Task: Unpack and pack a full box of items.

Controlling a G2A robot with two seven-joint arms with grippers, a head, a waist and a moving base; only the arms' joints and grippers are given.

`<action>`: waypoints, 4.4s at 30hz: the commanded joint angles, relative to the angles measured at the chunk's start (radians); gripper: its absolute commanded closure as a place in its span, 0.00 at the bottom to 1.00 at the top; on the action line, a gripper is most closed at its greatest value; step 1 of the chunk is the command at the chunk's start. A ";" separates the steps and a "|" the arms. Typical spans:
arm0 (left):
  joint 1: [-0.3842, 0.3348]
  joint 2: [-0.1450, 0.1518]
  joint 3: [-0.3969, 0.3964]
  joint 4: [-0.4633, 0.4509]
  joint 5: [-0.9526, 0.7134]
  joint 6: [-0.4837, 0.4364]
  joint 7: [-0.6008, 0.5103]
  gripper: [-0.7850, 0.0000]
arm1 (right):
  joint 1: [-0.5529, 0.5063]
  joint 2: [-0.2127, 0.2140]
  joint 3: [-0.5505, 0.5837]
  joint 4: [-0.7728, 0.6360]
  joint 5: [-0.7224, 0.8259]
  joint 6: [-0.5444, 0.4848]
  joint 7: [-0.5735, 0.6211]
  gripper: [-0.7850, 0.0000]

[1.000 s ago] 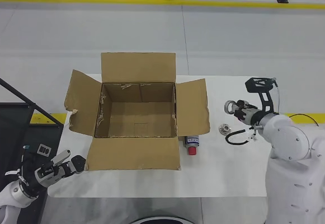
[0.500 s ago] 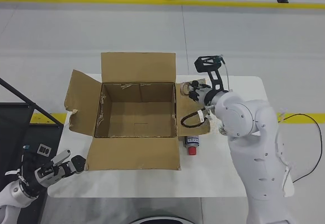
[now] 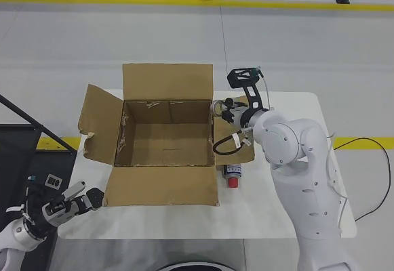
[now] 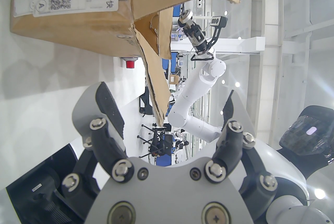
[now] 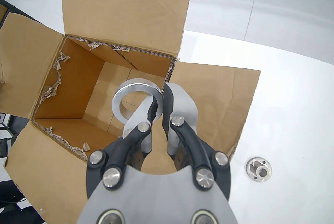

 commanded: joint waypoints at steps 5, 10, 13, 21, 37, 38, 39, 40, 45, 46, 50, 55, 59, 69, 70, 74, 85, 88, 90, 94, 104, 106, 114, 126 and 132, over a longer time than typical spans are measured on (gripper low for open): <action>-0.002 0.000 0.004 -0.004 0.003 0.003 0.008 0.00 | -0.013 0.000 -0.009 0.004 -0.014 0.004 -0.046 1.00; -0.007 -0.002 0.020 -0.021 0.028 0.019 0.048 0.00 | 0.033 -0.019 -0.126 0.091 -0.036 0.012 -0.119 1.00; 0.000 -0.003 0.017 -0.021 0.027 0.022 0.059 0.00 | 0.090 -0.039 -0.196 0.188 0.012 -0.004 -0.166 1.00; 0.026 -0.005 -0.004 -0.023 0.017 0.017 0.072 0.00 | 0.265 -0.120 -0.416 0.525 0.160 -0.074 -0.232 1.00; 0.046 -0.011 -0.013 -0.031 0.012 0.012 0.084 0.00 | 0.394 -0.287 -0.668 0.958 0.266 -0.112 -0.291 1.00; 0.047 -0.011 -0.012 -0.031 0.013 0.010 0.084 0.00 | 0.399 -0.294 -0.671 0.975 0.272 -0.111 -0.295 1.00; 0.047 -0.012 -0.012 -0.030 0.013 0.009 0.085 0.00 | 0.404 -0.301 -0.672 0.991 0.276 -0.112 -0.301 1.00; 0.048 -0.012 -0.012 -0.030 0.013 0.007 0.084 0.00 | 0.409 -0.306 -0.673 1.005 0.278 -0.112 -0.305 1.00; 0.052 -0.013 -0.015 -0.026 0.011 0.003 0.087 0.00 | 0.429 -0.330 -0.680 1.062 0.272 -0.109 -0.314 0.82; 0.053 -0.014 -0.015 -0.025 0.010 0.004 0.087 0.00 | 0.432 -0.334 -0.681 1.071 0.272 -0.111 -0.315 0.80; 0.054 -0.015 -0.016 -0.020 0.007 0.000 0.089 0.00 | 0.438 -0.349 -0.687 1.106 0.267 -0.124 -0.310 0.76; 0.055 -0.017 -0.016 -0.008 0.004 -0.012 0.091 0.00 | 0.455 -0.360 -0.677 1.134 0.265 -0.130 -0.318 0.69; 0.053 -0.019 -0.013 0.000 0.001 -0.019 0.096 0.00 | 0.477 -0.357 -0.657 1.120 0.254 -0.137 -0.310 0.51; 0.029 -0.020 0.000 0.016 0.005 -0.020 0.091 0.00 | 0.428 -0.285 -0.542 0.845 0.202 -0.135 -0.209 0.13; 0.026 -0.020 0.002 0.017 0.007 -0.019 0.089 0.00 | 0.413 -0.273 -0.525 0.798 0.187 -0.131 -0.191 0.13; 0.012 -0.019 0.009 0.023 0.009 -0.014 0.085 0.00 | 0.318 -0.221 -0.437 0.567 0.124 -0.117 -0.108 0.11; -0.015 -0.019 0.030 0.035 0.018 -0.001 0.079 0.00 | 0.040 -0.119 -0.197 -0.014 -0.080 -0.140 0.091 0.04; -0.015 -0.019 0.030 0.035 0.018 -0.001 0.079 0.00 | -0.013 -0.102 -0.133 -0.120 -0.159 -0.127 0.137 0.00; -0.015 -0.019 0.030 0.035 0.018 -0.001 0.079 0.00 | -0.044 -0.092 -0.086 -0.178 -0.201 -0.120 0.163 0.00; -0.015 -0.019 0.030 0.035 0.018 -0.001 0.079 0.00 | -0.094 -0.074 0.009 -0.263 -0.274 -0.115 0.213 0.00; -0.015 -0.019 0.030 0.035 0.018 -0.001 0.079 0.00 | -0.164 -0.042 0.198 -0.335 -0.476 -0.116 0.364 0.00; -0.015 -0.019 0.030 0.035 0.018 -0.001 0.079 0.00 | -0.172 -0.039 0.222 -0.328 -0.488 -0.119 0.385 0.00; -0.015 -0.019 0.030 0.035 0.018 -0.001 0.079 0.00 | -0.221 -0.029 0.245 -0.195 -0.559 -0.139 0.385 0.00; -0.015 -0.019 0.030 0.035 0.018 -0.001 0.079 0.00 | -0.199 -0.031 0.297 0.024 -0.544 -0.052 0.385 0.13; -0.015 -0.019 0.030 0.035 0.018 -0.001 0.079 0.00 | -0.175 -0.033 0.311 0.088 -0.519 0.011 0.385 0.36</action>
